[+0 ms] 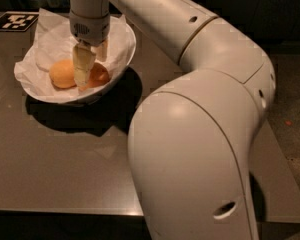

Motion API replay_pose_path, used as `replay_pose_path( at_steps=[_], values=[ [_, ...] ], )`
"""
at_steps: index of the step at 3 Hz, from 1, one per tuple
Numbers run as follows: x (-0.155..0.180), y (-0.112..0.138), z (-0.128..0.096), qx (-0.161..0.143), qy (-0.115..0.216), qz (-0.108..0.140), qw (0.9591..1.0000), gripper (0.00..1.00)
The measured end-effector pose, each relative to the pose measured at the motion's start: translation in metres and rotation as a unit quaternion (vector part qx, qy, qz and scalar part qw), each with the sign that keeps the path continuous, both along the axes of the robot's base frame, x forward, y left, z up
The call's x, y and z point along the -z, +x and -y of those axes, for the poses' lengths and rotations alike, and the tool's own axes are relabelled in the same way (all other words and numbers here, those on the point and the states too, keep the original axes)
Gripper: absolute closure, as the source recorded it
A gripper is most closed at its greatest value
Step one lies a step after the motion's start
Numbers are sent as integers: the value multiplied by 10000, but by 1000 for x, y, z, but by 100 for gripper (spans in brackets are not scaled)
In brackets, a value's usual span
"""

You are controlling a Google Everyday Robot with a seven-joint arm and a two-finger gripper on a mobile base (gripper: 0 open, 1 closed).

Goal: Pick orange from white bowl

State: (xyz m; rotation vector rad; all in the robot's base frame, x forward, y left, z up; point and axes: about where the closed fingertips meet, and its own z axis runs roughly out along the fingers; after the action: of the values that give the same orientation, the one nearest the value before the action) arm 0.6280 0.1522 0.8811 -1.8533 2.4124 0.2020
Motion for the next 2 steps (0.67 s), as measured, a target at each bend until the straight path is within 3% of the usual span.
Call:
replay_pose_path(
  at_steps=[2],
  values=[
    [18, 1, 2, 42, -54, -207, 9998, 28]
  ],
)
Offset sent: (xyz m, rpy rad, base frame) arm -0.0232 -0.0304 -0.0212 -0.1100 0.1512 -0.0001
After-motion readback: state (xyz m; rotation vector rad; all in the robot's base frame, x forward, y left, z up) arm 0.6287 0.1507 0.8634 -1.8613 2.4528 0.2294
